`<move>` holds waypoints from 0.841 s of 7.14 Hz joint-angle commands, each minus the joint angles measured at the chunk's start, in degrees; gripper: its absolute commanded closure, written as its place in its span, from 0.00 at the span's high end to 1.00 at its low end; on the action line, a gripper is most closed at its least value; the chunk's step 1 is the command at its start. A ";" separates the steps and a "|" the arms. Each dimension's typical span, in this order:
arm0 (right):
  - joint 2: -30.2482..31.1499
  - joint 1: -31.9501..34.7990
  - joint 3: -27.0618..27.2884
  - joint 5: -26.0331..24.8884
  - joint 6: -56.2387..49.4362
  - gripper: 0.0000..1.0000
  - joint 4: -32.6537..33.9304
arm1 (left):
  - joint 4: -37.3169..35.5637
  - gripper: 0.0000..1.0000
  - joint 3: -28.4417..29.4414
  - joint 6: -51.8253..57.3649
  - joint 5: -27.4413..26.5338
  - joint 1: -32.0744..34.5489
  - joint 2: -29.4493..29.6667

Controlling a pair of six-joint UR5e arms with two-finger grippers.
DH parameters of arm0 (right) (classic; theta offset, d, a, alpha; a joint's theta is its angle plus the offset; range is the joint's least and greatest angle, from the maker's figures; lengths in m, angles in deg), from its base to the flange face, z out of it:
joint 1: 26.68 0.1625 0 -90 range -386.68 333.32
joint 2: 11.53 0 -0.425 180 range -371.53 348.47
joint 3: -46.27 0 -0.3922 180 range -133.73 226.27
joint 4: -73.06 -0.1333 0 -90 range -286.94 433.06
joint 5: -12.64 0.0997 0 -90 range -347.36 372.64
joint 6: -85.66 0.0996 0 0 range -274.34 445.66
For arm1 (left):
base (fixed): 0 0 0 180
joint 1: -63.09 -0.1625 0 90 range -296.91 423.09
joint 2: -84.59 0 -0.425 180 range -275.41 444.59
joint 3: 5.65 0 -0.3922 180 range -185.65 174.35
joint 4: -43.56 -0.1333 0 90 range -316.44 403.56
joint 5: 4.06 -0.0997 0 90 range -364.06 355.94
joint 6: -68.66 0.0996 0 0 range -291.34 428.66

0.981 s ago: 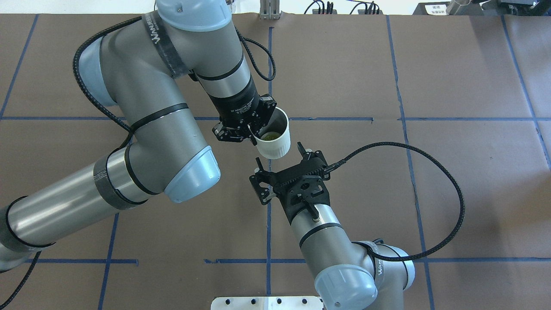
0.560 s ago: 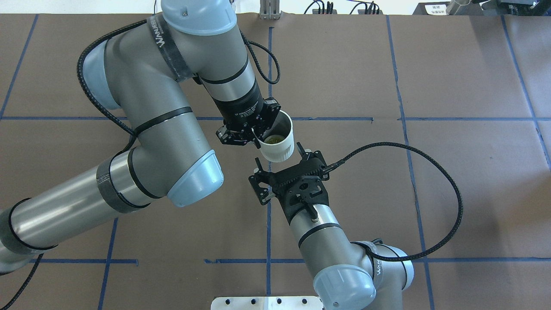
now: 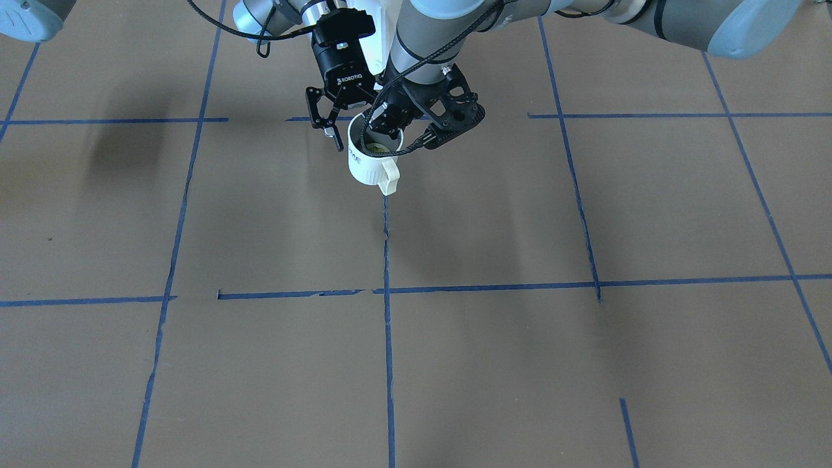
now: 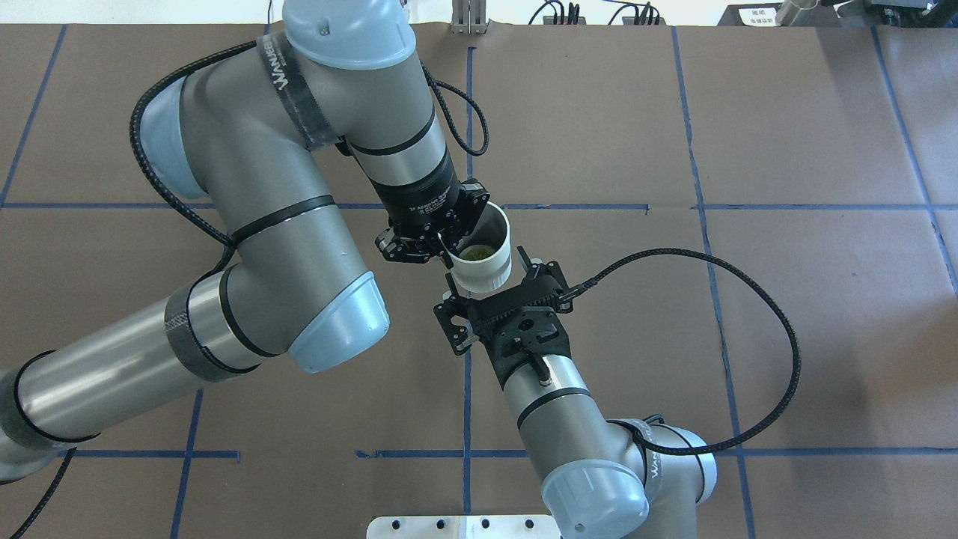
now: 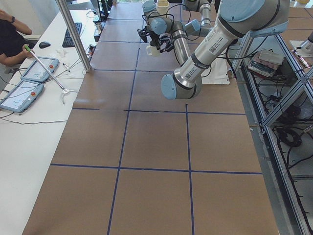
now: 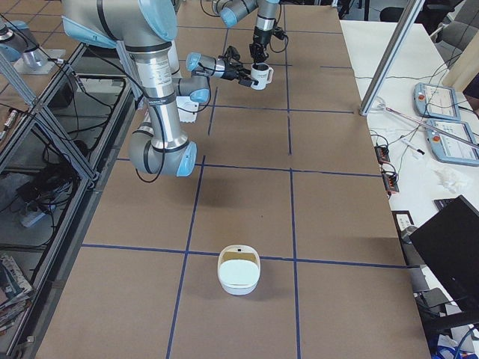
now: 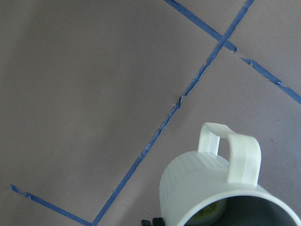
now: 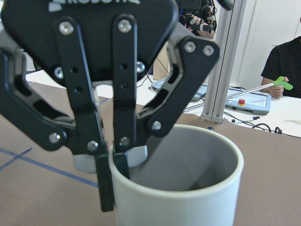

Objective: Left arm hands cup to right arm to dump lemon

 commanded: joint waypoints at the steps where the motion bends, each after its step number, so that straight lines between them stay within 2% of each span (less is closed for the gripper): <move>1: -0.02 0.03 -0.40 -0.26 0.04 1.00 0.00 | -0.12 0.01 -0.96 0.00 0.25 -0.36 -0.04; 4: -0.02 0.03 -0.93 -0.35 0.04 1.00 -0.09 | -0.03 0.02 -1.41 0.00 0.43 -0.36 0.05; 5: -0.02 -0.05 -0.93 -0.35 0.04 0.96 -0.09 | -0.12 0.03 -1.41 0.00 0.43 -0.71 0.05; 6: -0.02 -0.06 -1.01 -0.61 -0.04 0.83 0.00 | -0.03 0.06 -1.41 0.00 0.43 -0.88 0.05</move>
